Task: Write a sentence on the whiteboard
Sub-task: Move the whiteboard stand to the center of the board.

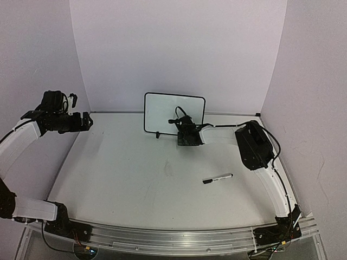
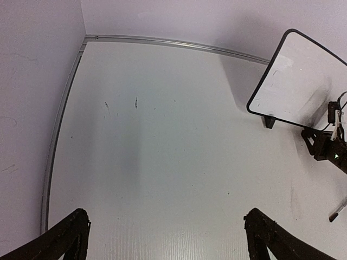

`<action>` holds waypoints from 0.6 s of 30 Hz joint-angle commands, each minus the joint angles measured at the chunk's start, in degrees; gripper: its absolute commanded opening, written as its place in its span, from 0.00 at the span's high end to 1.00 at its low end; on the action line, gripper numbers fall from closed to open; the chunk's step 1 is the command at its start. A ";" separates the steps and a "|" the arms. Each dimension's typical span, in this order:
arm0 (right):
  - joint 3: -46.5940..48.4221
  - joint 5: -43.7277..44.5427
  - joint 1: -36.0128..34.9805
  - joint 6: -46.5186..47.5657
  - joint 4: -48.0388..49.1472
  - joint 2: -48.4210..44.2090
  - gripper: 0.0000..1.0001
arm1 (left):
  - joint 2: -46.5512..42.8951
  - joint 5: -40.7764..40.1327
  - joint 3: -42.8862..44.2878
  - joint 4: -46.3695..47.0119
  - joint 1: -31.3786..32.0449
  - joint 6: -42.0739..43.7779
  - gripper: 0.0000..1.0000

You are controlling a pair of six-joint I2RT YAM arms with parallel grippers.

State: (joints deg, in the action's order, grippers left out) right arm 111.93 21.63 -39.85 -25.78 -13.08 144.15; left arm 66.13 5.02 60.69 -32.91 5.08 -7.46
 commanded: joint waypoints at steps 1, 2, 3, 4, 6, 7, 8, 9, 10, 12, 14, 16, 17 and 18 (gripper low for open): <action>2.75 1.28 0.74 0.15 -0.32 1.52 0.66 | -0.24 0.70 1.44 1.16 -0.21 -0.14 0.00; 2.76 1.24 0.74 0.23 -0.28 1.62 0.68 | -0.22 0.70 1.41 1.16 -0.18 -0.11 0.00; 2.83 1.16 0.74 0.26 -0.23 1.68 0.71 | -0.28 0.70 1.46 1.17 -0.16 -0.10 0.01; 2.85 1.07 0.70 0.26 -0.27 1.72 0.75 | -0.22 0.70 1.47 1.17 -0.22 -0.13 0.00; 2.73 1.13 0.74 0.24 -0.20 1.61 0.81 | -0.25 0.70 1.46 1.16 -0.19 -0.12 0.00; 2.58 1.14 0.74 0.23 -0.19 1.59 0.84 | -0.26 0.70 1.52 1.11 -0.17 -0.10 0.00; 2.39 1.08 0.70 0.21 -0.25 1.44 0.88 | -0.22 0.69 1.54 1.05 -0.22 -0.09 0.00; 2.10 1.02 0.71 0.21 -0.22 1.19 0.91 | -0.21 0.67 1.53 1.06 -0.19 -0.09 0.00; 1.79 0.97 0.72 0.22 -0.17 0.93 0.94 | -0.20 0.66 1.52 1.06 -0.16 -0.09 0.00; 0.79 0.98 0.74 0.39 0.36 0.38 1.00 | -0.12 0.61 1.47 1.04 -0.16 -0.10 0.00; -0.67 0.78 0.75 0.59 1.46 -0.63 1.00 | -0.13 0.53 1.52 1.04 -0.17 -0.03 0.00; -2.94 0.50 0.67 0.71 3.20 -2.20 1.00 | -0.27 0.20 1.47 0.99 -0.18 -0.01 0.01; -4.76 0.50 0.57 0.66 4.11 -3.10 1.00 | -0.46 -0.14 1.46 1.03 -0.18 -0.01 0.00; -6.16 0.56 0.45 0.66 5.07 -4.22 1.00 | -0.64 -0.53 1.37 1.09 -0.23 -0.01 0.00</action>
State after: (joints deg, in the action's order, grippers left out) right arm 110.51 23.32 -39.40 -24.22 -11.34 144.11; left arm 66.13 4.98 60.71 -32.92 5.08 -7.44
